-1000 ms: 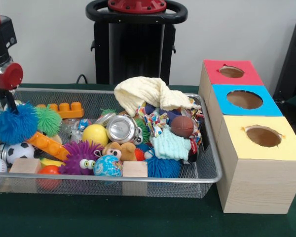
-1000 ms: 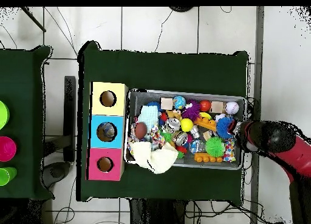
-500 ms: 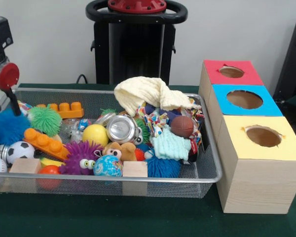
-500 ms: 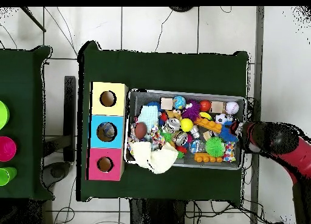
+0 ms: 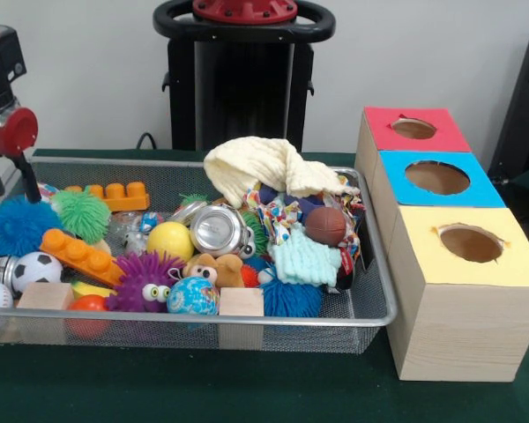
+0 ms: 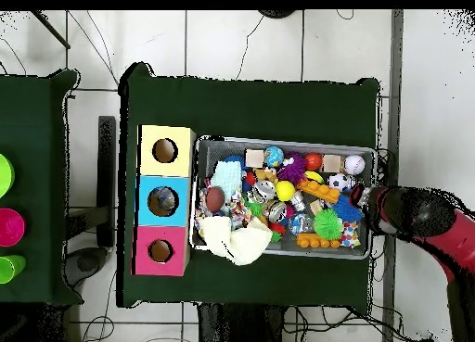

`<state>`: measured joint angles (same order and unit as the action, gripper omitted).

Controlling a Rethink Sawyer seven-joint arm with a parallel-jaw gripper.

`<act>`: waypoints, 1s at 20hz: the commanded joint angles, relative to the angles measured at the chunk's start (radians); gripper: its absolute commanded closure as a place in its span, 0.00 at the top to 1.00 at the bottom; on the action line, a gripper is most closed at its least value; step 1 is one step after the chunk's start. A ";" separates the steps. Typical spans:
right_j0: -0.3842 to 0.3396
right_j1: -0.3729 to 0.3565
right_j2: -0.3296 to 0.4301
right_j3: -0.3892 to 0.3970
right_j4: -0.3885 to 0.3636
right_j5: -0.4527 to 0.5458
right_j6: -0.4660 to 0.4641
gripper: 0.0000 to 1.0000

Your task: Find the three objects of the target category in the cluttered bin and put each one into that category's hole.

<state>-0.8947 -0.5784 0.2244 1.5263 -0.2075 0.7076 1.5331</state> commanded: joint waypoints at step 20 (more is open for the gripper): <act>0.077 -0.045 -0.120 0.338 0.051 -0.345 0.293 1.00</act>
<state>-0.8270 -0.7065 0.1263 1.7438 -0.1940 0.5192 1.5333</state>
